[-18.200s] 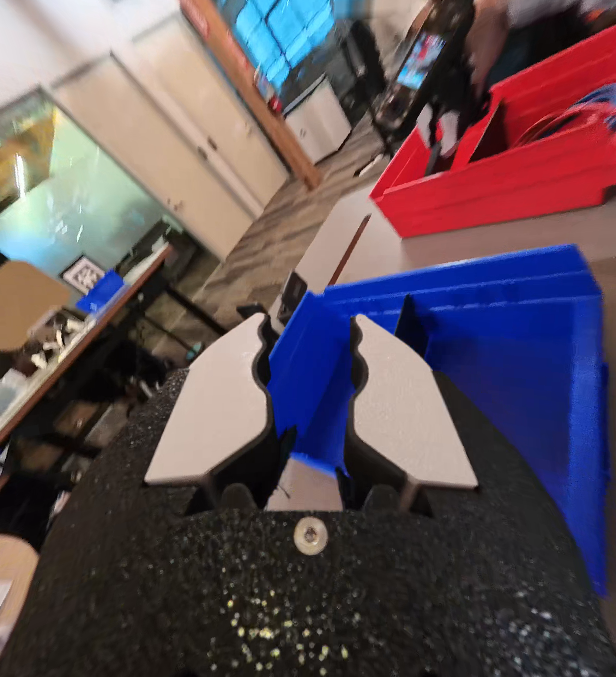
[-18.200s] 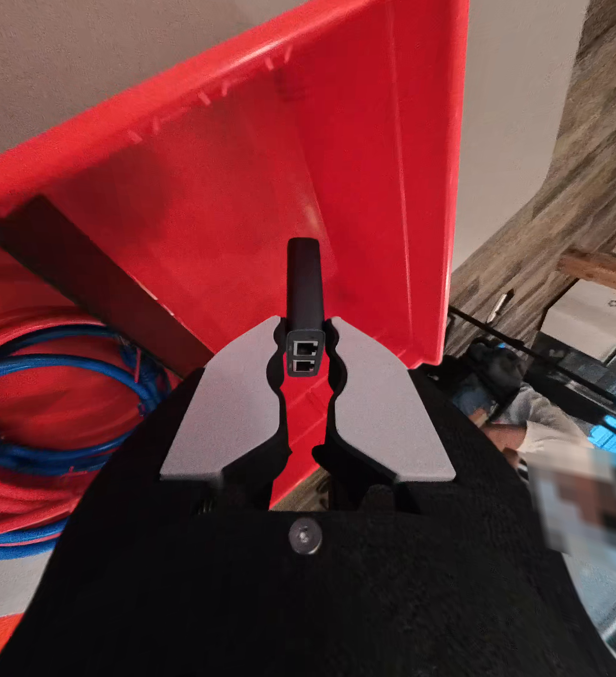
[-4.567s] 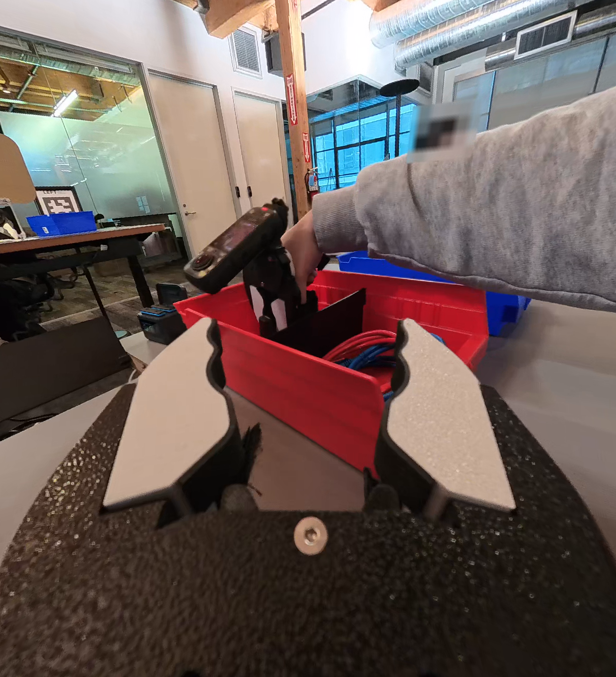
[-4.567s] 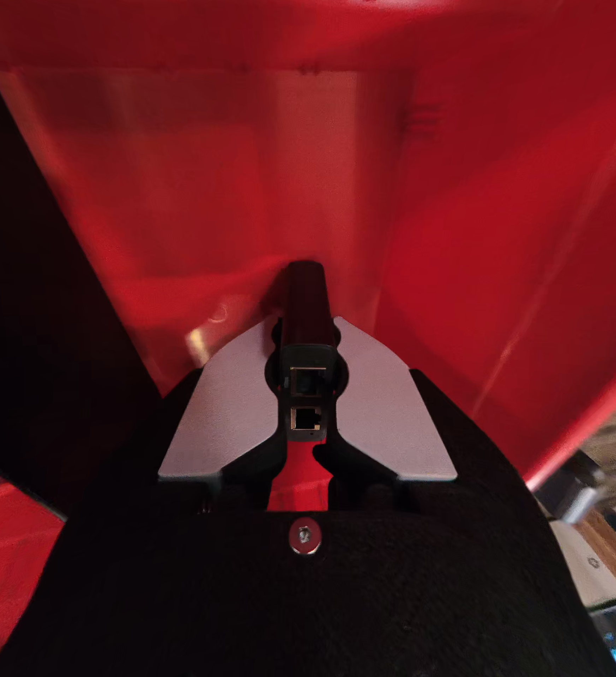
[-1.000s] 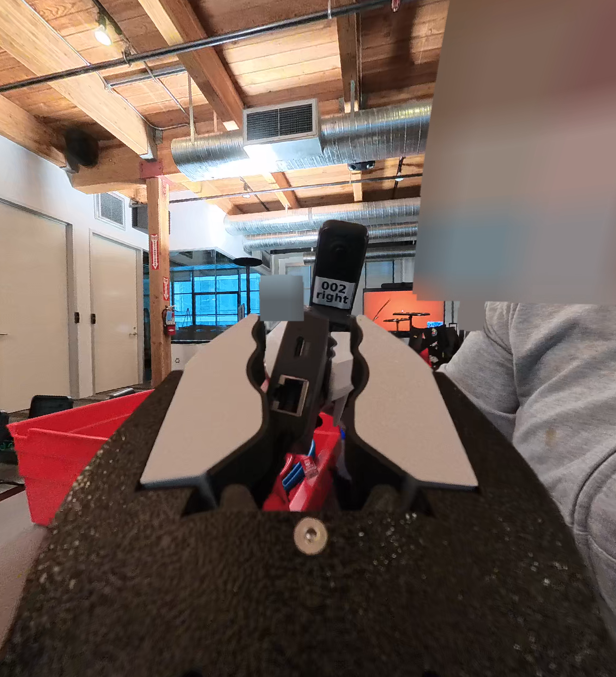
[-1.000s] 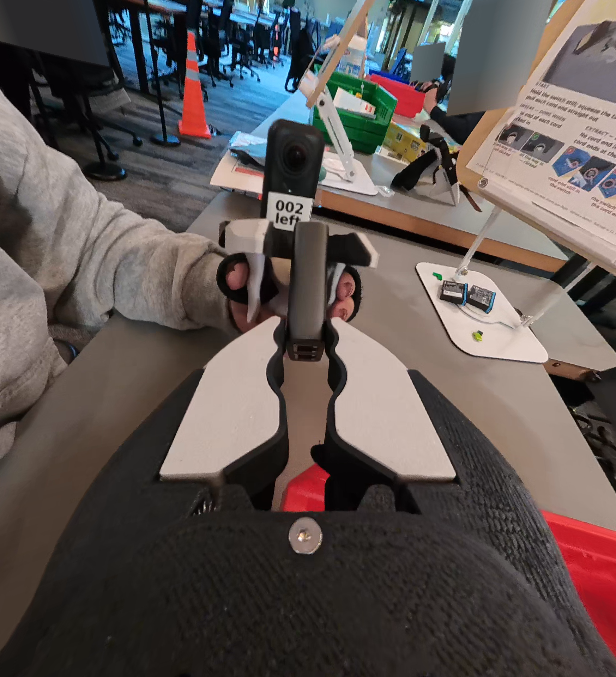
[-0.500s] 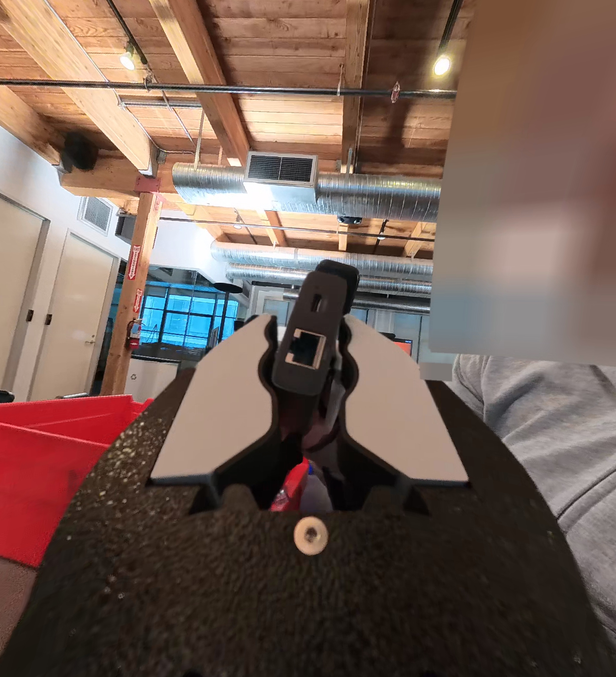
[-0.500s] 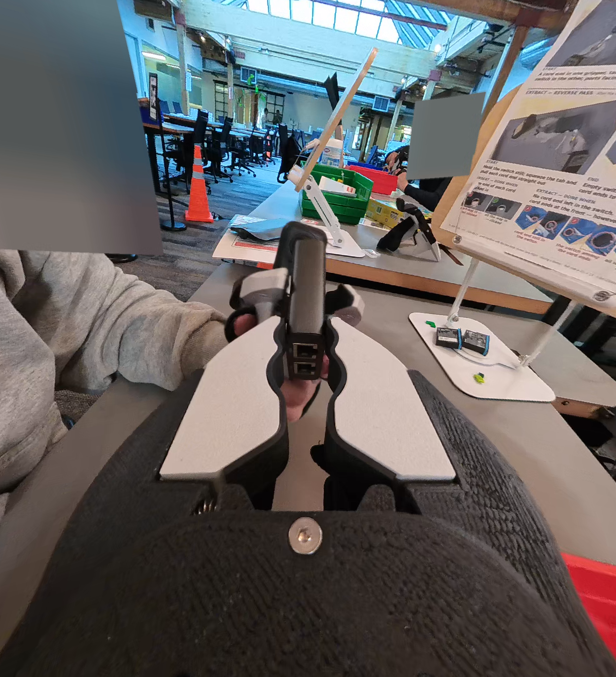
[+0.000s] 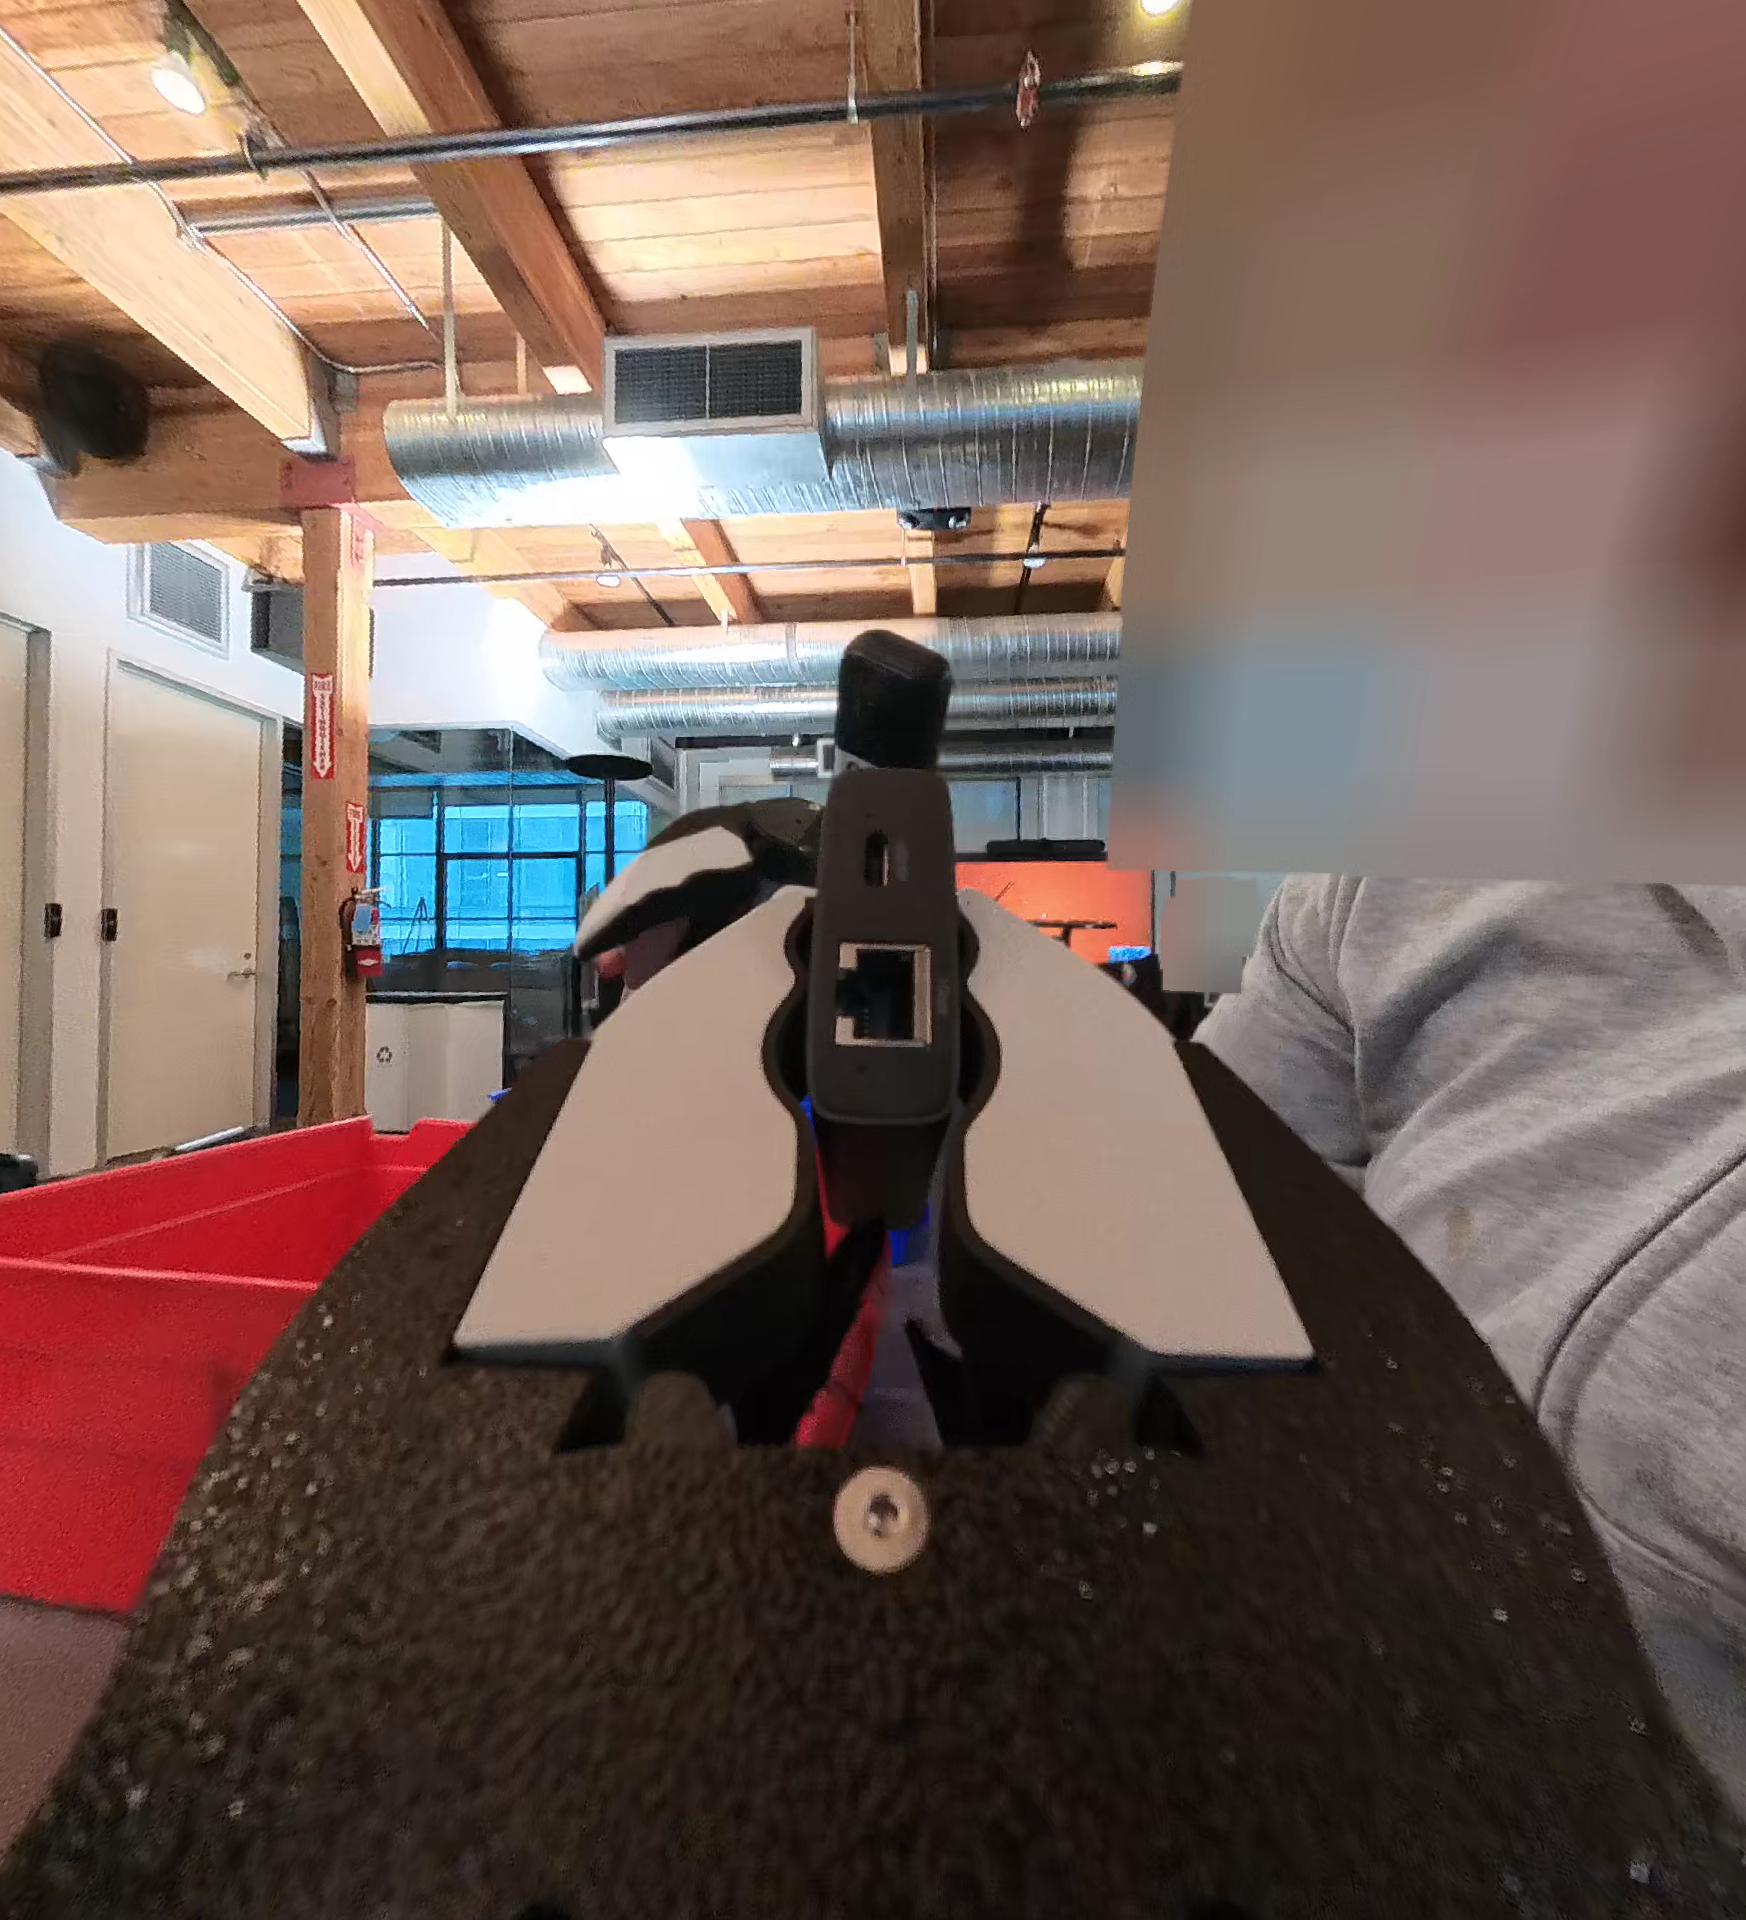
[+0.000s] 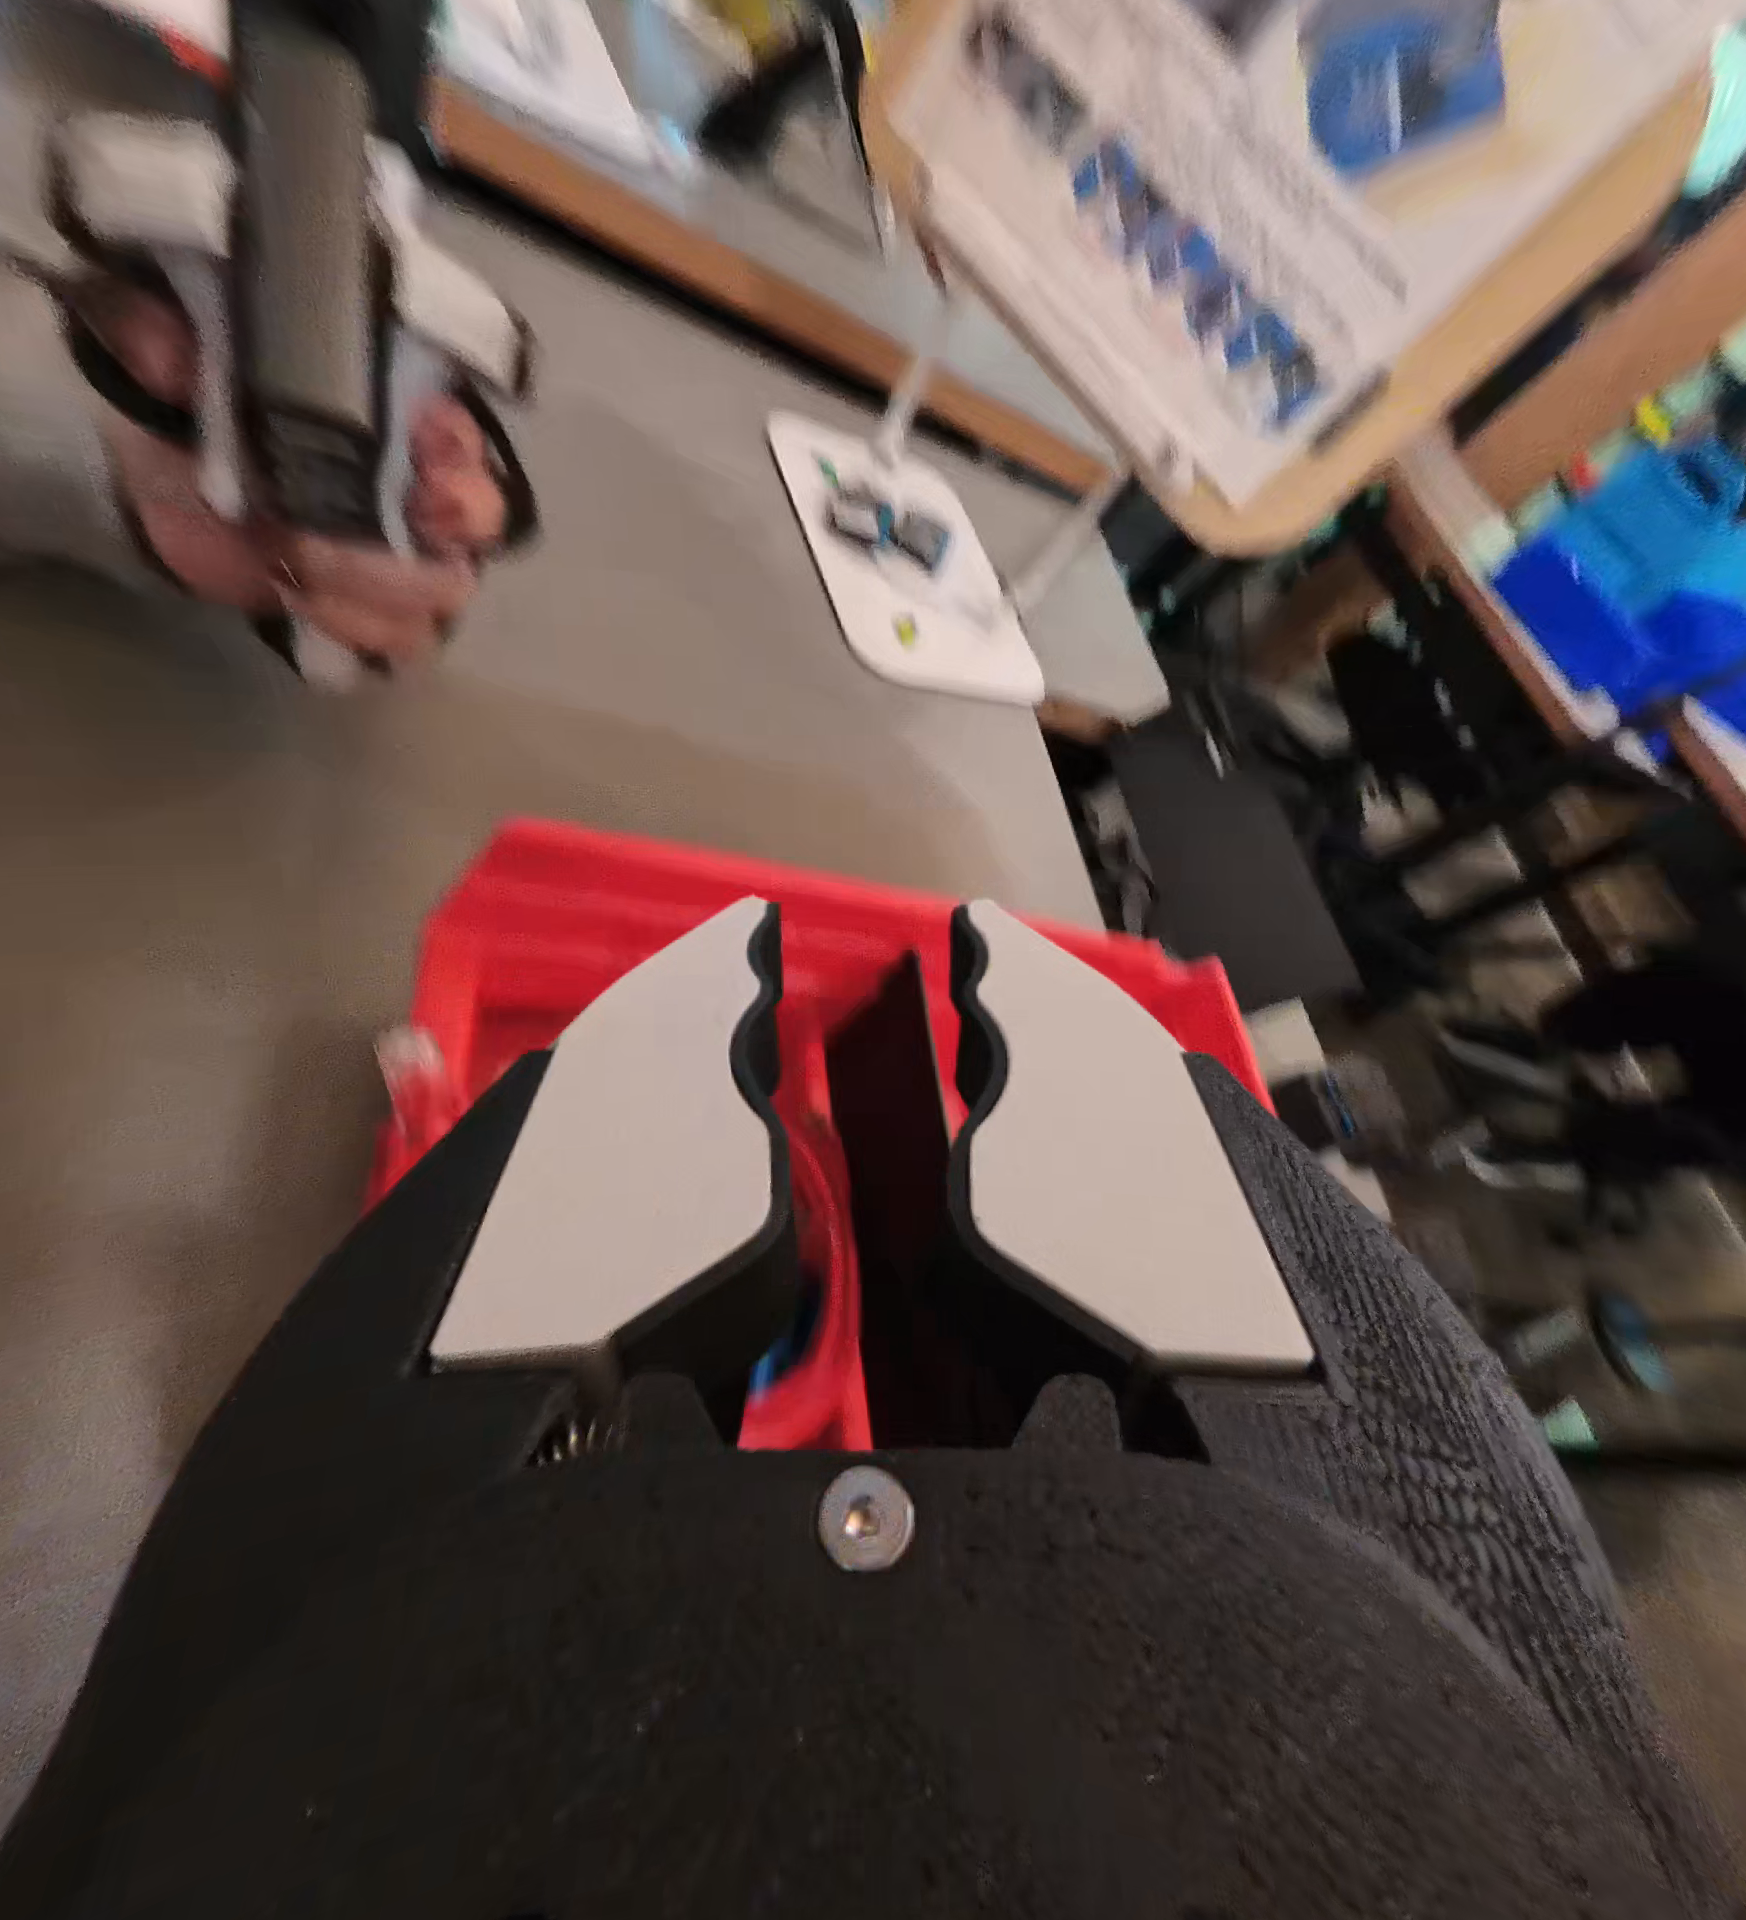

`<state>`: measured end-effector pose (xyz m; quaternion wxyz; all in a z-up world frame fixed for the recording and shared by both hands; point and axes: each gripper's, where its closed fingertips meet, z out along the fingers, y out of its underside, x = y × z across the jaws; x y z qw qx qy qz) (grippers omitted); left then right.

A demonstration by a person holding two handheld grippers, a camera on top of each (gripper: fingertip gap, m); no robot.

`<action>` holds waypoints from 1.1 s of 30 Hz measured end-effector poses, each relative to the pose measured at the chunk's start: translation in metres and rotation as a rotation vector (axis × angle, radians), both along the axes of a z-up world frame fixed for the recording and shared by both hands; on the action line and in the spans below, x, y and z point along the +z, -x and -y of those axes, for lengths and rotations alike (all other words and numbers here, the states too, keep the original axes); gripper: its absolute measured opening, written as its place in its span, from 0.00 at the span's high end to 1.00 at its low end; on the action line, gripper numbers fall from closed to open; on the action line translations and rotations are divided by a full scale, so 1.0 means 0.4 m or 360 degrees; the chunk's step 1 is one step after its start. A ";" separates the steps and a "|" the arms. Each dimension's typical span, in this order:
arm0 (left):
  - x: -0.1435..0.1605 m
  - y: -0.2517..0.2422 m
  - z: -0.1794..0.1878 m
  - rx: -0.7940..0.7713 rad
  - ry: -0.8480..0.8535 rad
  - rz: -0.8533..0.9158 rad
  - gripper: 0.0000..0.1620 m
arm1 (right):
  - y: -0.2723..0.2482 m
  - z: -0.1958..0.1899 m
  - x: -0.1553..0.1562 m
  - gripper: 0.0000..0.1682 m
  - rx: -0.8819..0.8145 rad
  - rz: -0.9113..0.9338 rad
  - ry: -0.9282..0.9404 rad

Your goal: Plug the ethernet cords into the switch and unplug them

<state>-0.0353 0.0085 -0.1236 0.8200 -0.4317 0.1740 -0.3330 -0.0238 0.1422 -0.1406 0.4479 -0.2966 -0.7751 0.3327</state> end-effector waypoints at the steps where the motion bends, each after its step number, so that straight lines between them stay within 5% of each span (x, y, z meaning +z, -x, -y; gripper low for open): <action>1: -0.004 0.000 -0.004 0.0015 0.0014 -0.0008 0.87 | -0.015 -0.037 -0.021 0.83 -0.0068 0.0089 -0.0039; 5: -0.021 -0.007 -0.012 -0.0109 0.0111 0.0021 0.87 | -0.097 -0.056 -0.145 0.84 -0.0011 0.0619 -0.0073; 11: -0.042 0.012 -0.027 -0.0104 0.0158 0.0056 0.87 | -0.135 0.047 -0.253 0.84 0.0328 0.1021 -0.0117; 23: -0.036 0.015 -0.020 -0.0126 0.0128 0.0077 0.87 | -0.109 0.103 -0.319 0.85 0.0473 0.1144 -0.0106; 33: -0.033 0.035 -0.023 -0.0073 0.0129 0.0104 0.87 | -0.088 0.104 -0.271 0.80 0.0129 0.0801 -0.0484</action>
